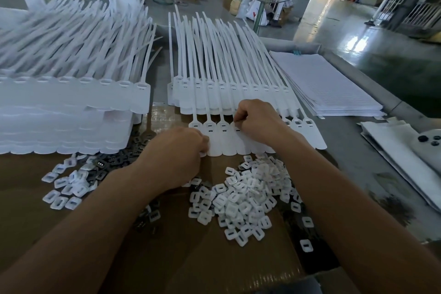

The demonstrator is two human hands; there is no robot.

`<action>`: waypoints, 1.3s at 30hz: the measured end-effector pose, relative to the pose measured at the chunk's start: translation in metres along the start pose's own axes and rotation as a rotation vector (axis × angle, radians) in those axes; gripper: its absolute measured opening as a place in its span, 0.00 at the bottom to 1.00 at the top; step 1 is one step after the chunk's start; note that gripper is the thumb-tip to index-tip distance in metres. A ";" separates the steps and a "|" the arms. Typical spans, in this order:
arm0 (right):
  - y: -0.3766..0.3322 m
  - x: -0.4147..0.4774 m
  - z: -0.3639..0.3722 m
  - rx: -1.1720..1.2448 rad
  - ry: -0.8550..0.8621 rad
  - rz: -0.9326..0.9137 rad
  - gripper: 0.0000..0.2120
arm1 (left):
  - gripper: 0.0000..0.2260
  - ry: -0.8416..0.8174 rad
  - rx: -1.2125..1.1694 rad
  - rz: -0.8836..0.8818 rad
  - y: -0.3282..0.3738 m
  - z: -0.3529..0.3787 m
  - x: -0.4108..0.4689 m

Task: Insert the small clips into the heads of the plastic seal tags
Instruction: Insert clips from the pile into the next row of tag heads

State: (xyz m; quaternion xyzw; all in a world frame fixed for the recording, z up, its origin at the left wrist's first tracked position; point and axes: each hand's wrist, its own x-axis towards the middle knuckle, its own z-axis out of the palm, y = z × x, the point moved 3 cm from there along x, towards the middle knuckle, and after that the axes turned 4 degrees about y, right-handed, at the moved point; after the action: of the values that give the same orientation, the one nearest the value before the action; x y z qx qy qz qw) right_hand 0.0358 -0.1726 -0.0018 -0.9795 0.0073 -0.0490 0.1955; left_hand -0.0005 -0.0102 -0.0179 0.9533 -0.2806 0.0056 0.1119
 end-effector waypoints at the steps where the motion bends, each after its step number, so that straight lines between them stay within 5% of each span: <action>1: 0.000 0.001 -0.001 -0.004 0.000 0.010 0.07 | 0.20 -0.001 0.001 0.000 0.000 0.000 0.001; 12: 0.003 0.014 -0.002 0.055 -0.045 0.142 0.14 | 0.20 0.010 -0.004 0.002 0.000 0.000 0.001; 27: 0.005 -0.011 -0.015 0.227 0.002 0.041 0.03 | 0.20 0.030 -0.006 0.010 0.001 -0.002 0.000; 39: 0.003 -0.056 -0.024 0.119 -0.276 -0.015 0.07 | 0.19 0.043 -0.022 0.017 0.001 -0.003 0.000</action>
State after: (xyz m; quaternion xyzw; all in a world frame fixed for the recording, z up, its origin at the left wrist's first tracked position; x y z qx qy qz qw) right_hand -0.0227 -0.1827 0.0143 -0.9636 -0.0299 0.0842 0.2519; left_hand -0.0010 -0.0109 -0.0151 0.9492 -0.2862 0.0238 0.1285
